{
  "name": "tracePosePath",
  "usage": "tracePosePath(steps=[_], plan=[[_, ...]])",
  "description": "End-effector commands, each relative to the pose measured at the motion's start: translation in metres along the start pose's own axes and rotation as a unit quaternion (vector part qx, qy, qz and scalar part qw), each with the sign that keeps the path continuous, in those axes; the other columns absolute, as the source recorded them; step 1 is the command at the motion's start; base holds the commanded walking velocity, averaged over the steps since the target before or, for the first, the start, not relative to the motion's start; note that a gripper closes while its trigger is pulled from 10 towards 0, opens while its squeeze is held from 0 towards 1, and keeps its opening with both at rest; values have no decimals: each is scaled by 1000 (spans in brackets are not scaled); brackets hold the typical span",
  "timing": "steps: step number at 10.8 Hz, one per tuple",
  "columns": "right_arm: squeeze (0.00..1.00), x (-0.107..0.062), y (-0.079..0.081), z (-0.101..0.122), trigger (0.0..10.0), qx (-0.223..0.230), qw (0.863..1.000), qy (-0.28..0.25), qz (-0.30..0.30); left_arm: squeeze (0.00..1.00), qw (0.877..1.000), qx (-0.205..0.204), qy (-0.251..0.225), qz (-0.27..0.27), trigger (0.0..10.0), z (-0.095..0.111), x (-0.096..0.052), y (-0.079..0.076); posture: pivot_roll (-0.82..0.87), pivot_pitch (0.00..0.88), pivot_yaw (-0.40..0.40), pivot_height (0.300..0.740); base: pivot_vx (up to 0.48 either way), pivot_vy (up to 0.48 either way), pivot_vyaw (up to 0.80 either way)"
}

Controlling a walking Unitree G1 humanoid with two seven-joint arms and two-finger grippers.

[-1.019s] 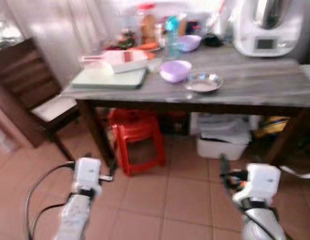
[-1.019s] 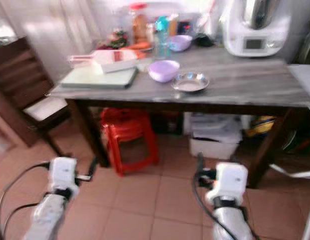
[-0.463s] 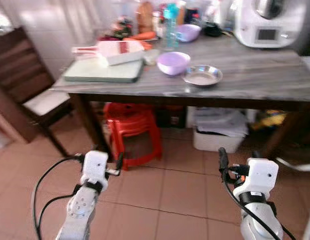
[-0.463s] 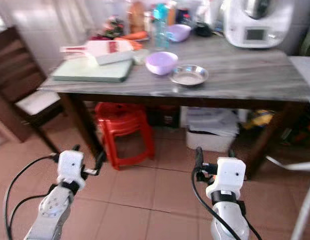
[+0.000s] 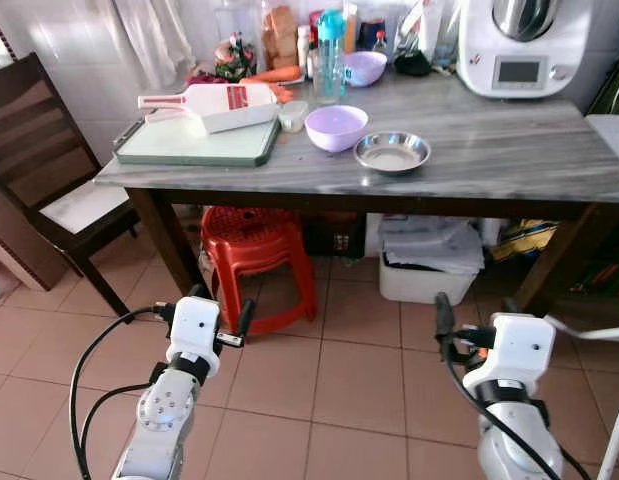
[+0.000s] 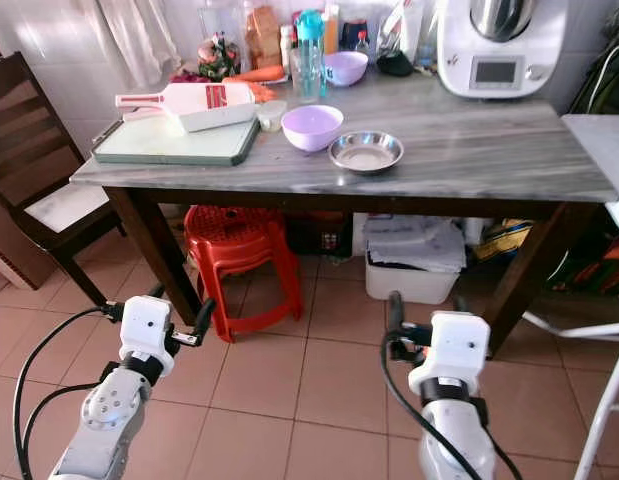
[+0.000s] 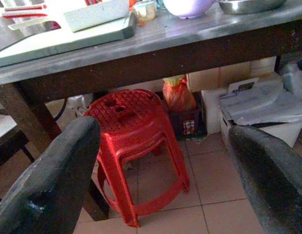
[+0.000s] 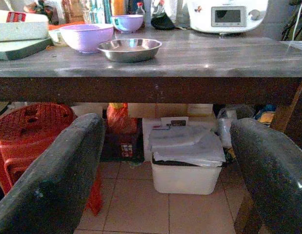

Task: Setting the table

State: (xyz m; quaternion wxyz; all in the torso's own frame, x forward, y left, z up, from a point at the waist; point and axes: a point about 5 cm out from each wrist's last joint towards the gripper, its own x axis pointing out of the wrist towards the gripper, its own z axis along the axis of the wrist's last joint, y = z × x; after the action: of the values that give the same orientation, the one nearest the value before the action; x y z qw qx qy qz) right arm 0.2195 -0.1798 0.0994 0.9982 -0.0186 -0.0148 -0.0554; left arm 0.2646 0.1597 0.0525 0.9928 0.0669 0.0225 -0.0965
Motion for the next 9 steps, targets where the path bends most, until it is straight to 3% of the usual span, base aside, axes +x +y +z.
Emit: tracePosePath(steps=[1,9], plan=[[0,2,0,5,10000,2,1000,-8,-3,0,1000,0,3,-2,10000,1,1,2,9,0,102,740,0,-315,0],[0,7,0,10,10000,-3,1000,-22,-1,0,1000,-6,-4,-9,10000,7,6,0,7,0,101,740,0,-396,0]])
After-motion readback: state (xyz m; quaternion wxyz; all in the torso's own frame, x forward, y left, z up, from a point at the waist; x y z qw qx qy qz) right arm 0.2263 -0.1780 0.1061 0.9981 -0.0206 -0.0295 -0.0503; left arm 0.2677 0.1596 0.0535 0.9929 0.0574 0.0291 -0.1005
